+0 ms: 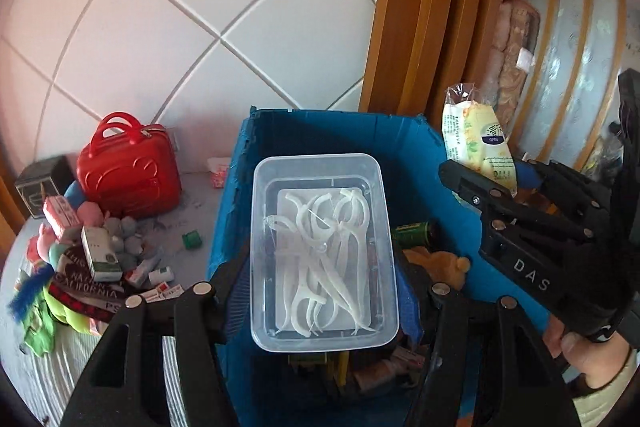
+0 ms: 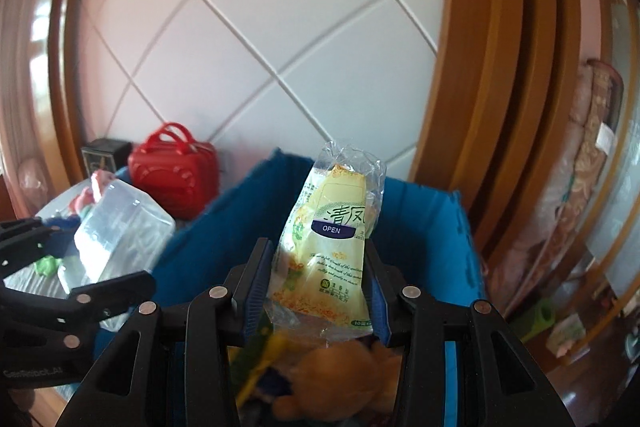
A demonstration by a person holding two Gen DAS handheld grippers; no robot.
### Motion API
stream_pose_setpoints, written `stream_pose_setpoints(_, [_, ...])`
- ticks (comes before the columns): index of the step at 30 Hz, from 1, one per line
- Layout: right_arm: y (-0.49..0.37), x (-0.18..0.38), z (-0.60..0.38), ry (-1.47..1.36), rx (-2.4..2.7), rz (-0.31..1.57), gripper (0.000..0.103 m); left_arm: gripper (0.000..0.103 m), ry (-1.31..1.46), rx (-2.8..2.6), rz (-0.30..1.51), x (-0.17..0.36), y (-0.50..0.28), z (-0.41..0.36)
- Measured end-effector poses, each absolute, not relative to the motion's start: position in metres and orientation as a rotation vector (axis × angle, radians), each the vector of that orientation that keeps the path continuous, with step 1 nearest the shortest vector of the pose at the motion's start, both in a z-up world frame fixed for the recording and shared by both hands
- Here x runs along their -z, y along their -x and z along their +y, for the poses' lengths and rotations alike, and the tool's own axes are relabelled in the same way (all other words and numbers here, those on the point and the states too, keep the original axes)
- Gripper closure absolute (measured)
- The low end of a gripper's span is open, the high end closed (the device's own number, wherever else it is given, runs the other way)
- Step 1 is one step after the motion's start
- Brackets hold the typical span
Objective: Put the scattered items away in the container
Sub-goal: 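Lift and carry the floss box and wipe pack over the crate with both tools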
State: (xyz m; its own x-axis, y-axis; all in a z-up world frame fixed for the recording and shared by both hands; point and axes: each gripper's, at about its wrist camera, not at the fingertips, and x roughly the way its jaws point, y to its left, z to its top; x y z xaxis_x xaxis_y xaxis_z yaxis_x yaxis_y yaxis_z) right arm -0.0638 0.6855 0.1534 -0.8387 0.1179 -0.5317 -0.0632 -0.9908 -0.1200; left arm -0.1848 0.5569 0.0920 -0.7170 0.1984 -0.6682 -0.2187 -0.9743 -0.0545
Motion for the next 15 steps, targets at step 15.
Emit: stream_pose_setpoints(15, [0.155,0.011,0.771,1.507,-2.63,0.132,0.061,0.044,1.68,-2.402,0.208,0.057,0.328,0.641])
